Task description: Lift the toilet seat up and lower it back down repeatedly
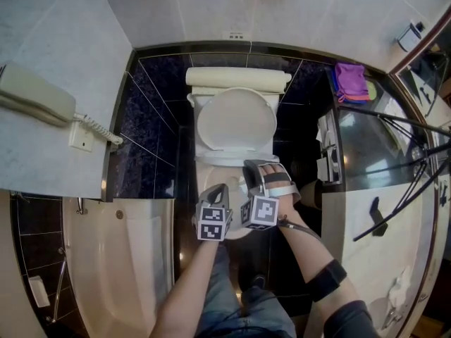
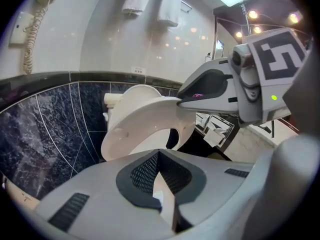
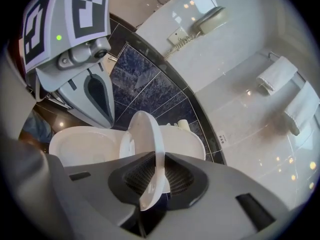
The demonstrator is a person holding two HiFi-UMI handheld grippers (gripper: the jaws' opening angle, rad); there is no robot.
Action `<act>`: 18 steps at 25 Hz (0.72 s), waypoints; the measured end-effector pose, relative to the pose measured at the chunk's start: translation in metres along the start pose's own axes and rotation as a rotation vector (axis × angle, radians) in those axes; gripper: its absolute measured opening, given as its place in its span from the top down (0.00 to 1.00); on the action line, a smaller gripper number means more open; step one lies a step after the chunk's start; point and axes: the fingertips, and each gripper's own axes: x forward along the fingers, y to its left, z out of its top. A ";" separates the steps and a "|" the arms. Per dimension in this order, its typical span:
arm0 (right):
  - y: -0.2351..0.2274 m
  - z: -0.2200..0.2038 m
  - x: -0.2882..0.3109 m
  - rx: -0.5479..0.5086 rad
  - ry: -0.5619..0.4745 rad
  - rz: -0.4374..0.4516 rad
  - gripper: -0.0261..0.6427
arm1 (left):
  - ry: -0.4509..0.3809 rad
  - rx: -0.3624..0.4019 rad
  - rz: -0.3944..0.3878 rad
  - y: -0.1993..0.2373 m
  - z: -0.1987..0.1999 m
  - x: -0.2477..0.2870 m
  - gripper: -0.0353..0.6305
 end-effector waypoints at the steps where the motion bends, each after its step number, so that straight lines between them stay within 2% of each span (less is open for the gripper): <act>1: 0.010 0.000 -0.005 -0.002 -0.001 0.012 0.84 | 0.004 -0.003 0.004 -0.001 -0.004 -0.001 0.96; 9: 0.089 -0.003 -0.035 -0.022 -0.027 0.092 0.81 | 0.001 -0.007 0.029 -0.010 -0.029 -0.006 0.96; 18: 0.148 -0.007 -0.052 -0.031 -0.051 0.126 0.80 | 0.030 -0.023 0.074 -0.013 -0.088 -0.014 0.96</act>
